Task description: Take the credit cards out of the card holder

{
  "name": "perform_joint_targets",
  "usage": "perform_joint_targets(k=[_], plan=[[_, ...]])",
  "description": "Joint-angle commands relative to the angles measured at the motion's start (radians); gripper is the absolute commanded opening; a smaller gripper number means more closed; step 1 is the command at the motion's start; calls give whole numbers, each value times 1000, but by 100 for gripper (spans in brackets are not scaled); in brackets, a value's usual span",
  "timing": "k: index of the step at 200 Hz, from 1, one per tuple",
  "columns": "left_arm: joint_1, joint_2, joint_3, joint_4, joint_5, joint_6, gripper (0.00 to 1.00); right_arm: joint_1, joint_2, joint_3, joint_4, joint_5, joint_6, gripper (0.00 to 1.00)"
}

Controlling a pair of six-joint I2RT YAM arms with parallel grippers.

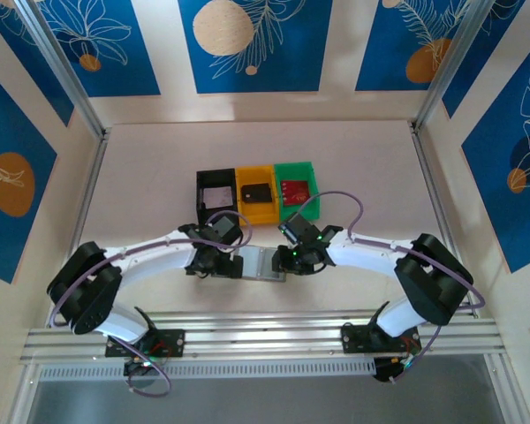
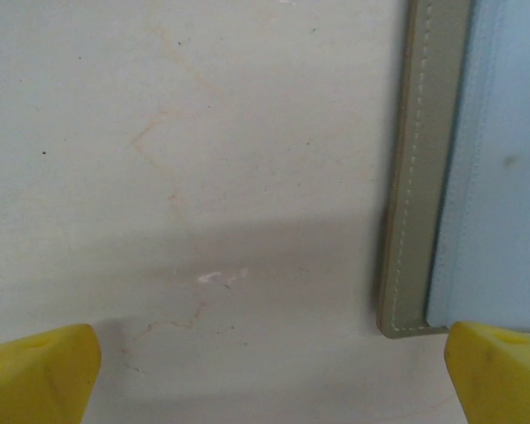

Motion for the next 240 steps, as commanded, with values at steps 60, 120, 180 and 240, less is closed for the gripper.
perform_joint_targets(k=[60, 120, 180, 240], plan=[[-21, 55, -7, 30, -4, -23, 100, 12, 34, 42, -15, 8, 7, 33], [-40, 93, -18, 40, -5, -33, 100, 19, 38, 47, -28, 43, 19, 32], [-58, 121, -18, 43, -13, -37, 100, 32, 46, 53, -24, 55, 22, 32], [-69, 137, -23, 51, -10, -40, 100, 35, 58, 52, 1, 35, 19, 28]])
